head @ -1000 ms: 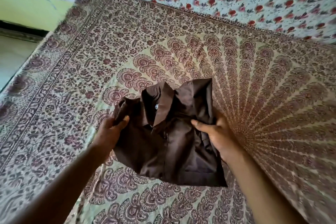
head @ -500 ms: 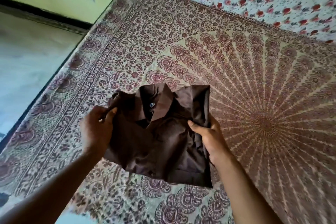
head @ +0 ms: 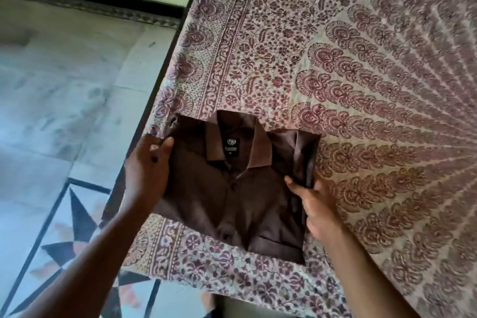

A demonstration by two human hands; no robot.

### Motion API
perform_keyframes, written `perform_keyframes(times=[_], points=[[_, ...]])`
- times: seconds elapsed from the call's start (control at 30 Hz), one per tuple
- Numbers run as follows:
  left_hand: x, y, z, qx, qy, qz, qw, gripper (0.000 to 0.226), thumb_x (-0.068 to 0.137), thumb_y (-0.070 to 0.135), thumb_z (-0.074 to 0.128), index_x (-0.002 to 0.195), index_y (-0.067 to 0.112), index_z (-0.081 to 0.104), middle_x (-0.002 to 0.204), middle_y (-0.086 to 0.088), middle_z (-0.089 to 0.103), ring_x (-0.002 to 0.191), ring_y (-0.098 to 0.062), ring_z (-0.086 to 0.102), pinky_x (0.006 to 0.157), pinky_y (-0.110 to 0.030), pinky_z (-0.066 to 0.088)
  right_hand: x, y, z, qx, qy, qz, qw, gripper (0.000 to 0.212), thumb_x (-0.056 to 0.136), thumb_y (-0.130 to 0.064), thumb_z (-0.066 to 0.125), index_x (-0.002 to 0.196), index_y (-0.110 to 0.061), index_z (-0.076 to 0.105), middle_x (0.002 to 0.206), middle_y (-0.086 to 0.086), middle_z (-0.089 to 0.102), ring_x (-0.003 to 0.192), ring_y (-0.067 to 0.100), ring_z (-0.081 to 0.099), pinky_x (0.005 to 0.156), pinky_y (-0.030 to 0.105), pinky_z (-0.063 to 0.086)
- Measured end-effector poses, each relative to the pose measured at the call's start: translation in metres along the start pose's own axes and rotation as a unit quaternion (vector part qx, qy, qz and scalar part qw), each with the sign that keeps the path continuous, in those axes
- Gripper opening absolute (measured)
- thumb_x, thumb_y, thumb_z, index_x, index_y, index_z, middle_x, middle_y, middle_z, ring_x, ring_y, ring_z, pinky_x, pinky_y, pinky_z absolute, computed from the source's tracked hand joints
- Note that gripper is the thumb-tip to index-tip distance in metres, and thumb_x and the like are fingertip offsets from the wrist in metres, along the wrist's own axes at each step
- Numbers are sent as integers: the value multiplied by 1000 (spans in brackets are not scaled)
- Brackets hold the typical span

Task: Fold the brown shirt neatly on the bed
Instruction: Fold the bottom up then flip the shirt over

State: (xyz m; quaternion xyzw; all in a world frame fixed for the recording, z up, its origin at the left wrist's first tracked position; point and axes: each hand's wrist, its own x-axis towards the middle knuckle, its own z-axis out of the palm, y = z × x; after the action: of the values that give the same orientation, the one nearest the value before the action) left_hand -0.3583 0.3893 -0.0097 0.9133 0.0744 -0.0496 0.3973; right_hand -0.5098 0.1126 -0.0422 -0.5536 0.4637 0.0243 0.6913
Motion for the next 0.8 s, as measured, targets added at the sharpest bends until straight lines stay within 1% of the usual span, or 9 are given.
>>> perform_keyframes(times=[0.1, 0.23, 0.3, 0.37, 0.43, 0.53, 0.6, 0.67, 0.8], points=[[5, -34, 0, 55, -78, -3, 995, 39, 98, 64, 50, 86, 28, 59, 81, -1, 63, 85, -30, 67, 65, -38, 46, 4, 20, 12, -54, 78, -21, 995, 68, 57, -63, 91, 104, -15, 76, 102, 8, 80, 101, 30, 75, 94, 55, 59], [-11, -61, -5, 124, -148, 33, 981, 55, 86, 71, 62, 117, 25, 64, 100, -5, 76, 93, -31, 71, 73, -40, 55, -19, 22, 11, -208, 95, -10, 973, 61, 70, -46, 93, 115, -19, 61, 111, -5, 71, 102, 17, 67, 96, 37, 53], [-16, -67, -5, 108, -153, 12, 982, 47, 91, 59, 65, 111, 17, 68, 92, -9, 74, 88, -34, 71, 67, -36, 50, -28, 35, 0, -282, 93, 0, 955, 55, 71, -29, 95, 115, -17, 63, 106, -3, 72, 99, 21, 69, 91, 37, 54], [-21, -69, -8, 89, -154, -21, 984, 42, 94, 53, 61, 103, 13, 71, 82, -8, 70, 83, -33, 70, 61, -33, 42, -32, 46, -11, -277, 97, 26, 956, 41, 73, -19, 93, 105, -11, 69, 99, 4, 76, 99, 31, 73, 85, 40, 57], [-25, -69, -10, 116, -151, -26, 981, 45, 94, 55, 59, 104, 13, 71, 84, -12, 72, 81, -34, 69, 61, -34, 41, -34, 48, -14, -288, 102, 37, 952, 51, 78, -20, 90, 122, -8, 69, 118, 13, 73, 115, 36, 68, 93, 41, 53], [-29, -58, -7, 211, -120, -28, 970, 41, 92, 54, 66, 106, 15, 66, 98, -17, 74, 92, -40, 68, 65, -37, 41, -41, 41, -11, -339, 138, 20, 930, 82, 84, -31, 85, 150, 0, 46, 148, 21, 54, 137, 37, 52, 105, 38, 42], [-31, -50, -7, 268, -61, -34, 961, 48, 87, 61, 67, 110, 19, 59, 107, -15, 70, 103, -42, 64, 74, -44, 47, -47, 32, -1, -349, 167, -26, 922, 75, 84, -40, 83, 144, -7, 52, 137, 20, 62, 126, 39, 58, 93, 39, 45], [-26, -44, -5, 259, -16, 21, 966, 59, 84, 63, 67, 121, 19, 55, 117, -15, 60, 113, -42, 57, 89, -52, 49, -42, 26, 6, -339, 198, -94, 915, 63, 83, -45, 82, 130, -10, 57, 123, 18, 65, 114, 38, 60, 84, 38, 43], [-3, -35, 11, 155, -58, 58, 985, 48, 85, 51, 76, 116, 17, 62, 116, -12, 60, 110, -36, 58, 91, -47, 51, -12, 8, 17, -314, 222, -132, 914, 69, 85, -44, 81, 136, -9, 51, 132, 20, 55, 123, 36, 51, 94, 41, 43]])
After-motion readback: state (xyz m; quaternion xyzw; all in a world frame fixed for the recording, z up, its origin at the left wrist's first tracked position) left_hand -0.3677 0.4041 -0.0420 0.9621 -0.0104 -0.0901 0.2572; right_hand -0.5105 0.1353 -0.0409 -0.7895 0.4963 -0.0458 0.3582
